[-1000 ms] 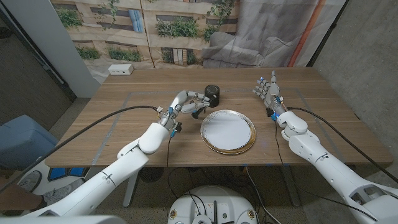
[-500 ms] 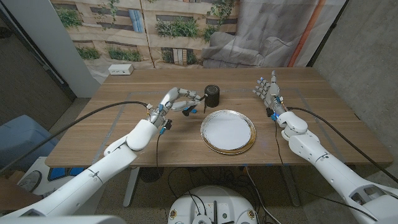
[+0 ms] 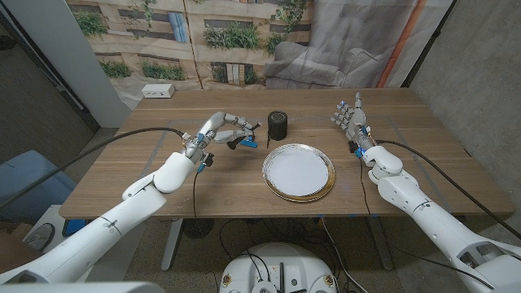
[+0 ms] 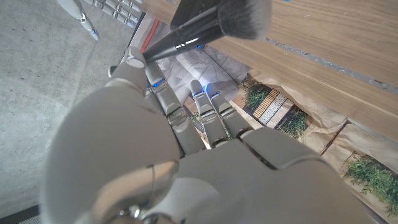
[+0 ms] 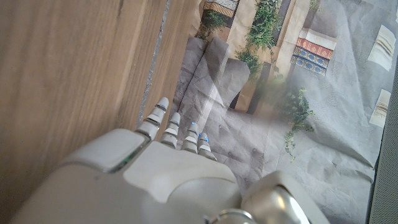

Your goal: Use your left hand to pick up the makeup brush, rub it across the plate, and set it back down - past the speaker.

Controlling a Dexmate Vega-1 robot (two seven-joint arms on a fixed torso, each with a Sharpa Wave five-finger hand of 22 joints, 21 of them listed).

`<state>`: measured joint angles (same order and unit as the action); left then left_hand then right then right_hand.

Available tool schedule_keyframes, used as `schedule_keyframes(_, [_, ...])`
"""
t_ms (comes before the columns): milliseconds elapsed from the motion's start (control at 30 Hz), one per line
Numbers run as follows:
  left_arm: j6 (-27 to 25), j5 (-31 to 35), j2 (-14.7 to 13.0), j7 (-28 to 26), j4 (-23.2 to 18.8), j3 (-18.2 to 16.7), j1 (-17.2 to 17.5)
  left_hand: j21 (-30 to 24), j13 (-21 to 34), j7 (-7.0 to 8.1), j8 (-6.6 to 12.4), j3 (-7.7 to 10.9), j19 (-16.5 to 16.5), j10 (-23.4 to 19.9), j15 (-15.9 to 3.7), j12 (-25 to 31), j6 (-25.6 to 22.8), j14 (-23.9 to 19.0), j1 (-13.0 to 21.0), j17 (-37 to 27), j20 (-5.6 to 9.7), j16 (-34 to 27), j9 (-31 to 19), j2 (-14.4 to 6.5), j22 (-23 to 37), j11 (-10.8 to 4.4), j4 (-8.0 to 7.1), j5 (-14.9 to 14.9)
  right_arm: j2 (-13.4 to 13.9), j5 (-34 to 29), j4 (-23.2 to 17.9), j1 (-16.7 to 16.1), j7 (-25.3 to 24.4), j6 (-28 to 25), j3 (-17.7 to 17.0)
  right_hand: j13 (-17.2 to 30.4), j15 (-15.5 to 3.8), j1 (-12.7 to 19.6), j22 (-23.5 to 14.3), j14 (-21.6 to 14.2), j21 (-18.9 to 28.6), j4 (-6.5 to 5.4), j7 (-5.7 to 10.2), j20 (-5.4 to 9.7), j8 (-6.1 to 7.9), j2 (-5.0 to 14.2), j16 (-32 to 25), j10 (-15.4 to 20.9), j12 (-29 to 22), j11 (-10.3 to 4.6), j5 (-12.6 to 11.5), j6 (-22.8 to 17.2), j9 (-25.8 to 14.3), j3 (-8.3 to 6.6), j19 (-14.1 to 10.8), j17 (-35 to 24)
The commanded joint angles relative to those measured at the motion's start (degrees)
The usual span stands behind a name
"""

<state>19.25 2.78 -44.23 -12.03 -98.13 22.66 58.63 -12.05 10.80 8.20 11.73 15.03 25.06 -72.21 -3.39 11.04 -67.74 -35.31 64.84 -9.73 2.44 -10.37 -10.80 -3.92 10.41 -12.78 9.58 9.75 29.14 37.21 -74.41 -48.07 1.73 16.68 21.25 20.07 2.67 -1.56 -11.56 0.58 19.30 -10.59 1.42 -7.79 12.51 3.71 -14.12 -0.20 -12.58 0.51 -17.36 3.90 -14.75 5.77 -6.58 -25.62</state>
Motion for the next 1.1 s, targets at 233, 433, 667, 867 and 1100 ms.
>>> schedule_keyframes(233, [3.09,4.55,-4.15,-0.07,3.72,-1.34,-0.72,-0.33,0.16,-0.09,0.23,-0.16,0.39,-0.39,-9.60,0.23,-0.04,-0.67,0.24,-0.19,3.54,-0.22,-0.28,-0.65,0.07,-0.17,-0.09,0.26,-0.01,-0.01,0.00,0.00,-0.01,0.00,0.01,0.19,0.53,0.31,-0.33,0.06,0.29,-0.27,-0.02,-0.40,0.27,5.72,-0.15,-0.26,-0.40,0.17,-0.27,0.51,-0.11,0.03,-0.14,-0.28])
schedule_keyframes(433, [4.37,6.97,-5.55,-0.30,5.19,-1.28,-1.19,-0.34,0.16,-0.14,0.24,-0.20,0.42,-0.37,-9.61,0.22,-0.08,-0.72,0.29,-0.18,3.55,-0.22,-0.28,-0.62,0.07,-0.18,-0.07,0.26,-0.01,0.00,0.00,0.00,-0.01,0.00,0.00,0.19,0.63,0.31,-0.33,0.01,0.30,-0.27,0.01,-0.41,0.29,5.72,-0.17,-0.33,-0.38,0.15,-0.26,0.46,-0.12,0.03,-0.14,-0.28])
schedule_keyframes(667, [5.44,9.71,-6.81,-0.70,6.25,-0.91,-1.60,-0.34,0.16,-0.04,0.22,-0.22,0.44,-0.41,-9.63,0.24,-0.04,-0.79,0.35,-0.19,3.59,-0.23,-0.27,-0.64,0.06,-0.17,-0.05,0.27,-0.01,-0.01,0.01,0.01,0.00,0.00,0.00,0.18,0.56,0.31,-0.33,0.00,0.29,-0.27,-0.01,-0.38,0.29,5.72,-0.17,-0.28,-0.39,0.10,-0.27,0.45,-0.11,0.03,-0.12,-0.28])
schedule_keyframes(867, [7.97,14.08,-8.71,-1.64,7.80,-0.34,-2.32,-0.33,0.16,0.10,0.26,-0.26,0.43,-0.45,-9.63,0.25,-0.14,-0.81,0.39,-0.18,3.62,-0.21,-0.27,-0.60,0.06,-0.16,-0.04,0.27,0.00,0.00,0.01,0.01,0.00,0.01,0.00,0.18,0.71,0.31,-0.33,0.00,0.28,-0.27,-0.01,-0.40,0.26,5.72,-0.17,-0.32,-0.38,0.10,-0.26,0.51,-0.11,0.04,-0.10,-0.28])
schedule_keyframes(1100, [7.14,17.58,-10.49,-3.27,7.55,-0.69,-1.36,-0.34,0.17,0.11,0.25,-0.28,0.50,-0.52,-9.65,0.27,-0.14,-0.90,0.45,-0.19,3.70,-0.22,-0.26,-0.62,0.06,-0.17,-0.04,0.27,0.00,0.00,0.01,0.00,0.00,0.00,0.00,0.18,0.62,0.31,-0.33,-0.02,0.28,-0.27,0.01,-0.39,0.26,5.72,-0.18,-0.23,-0.41,-0.02,-0.27,0.52,-0.11,0.03,-0.10,-0.28])
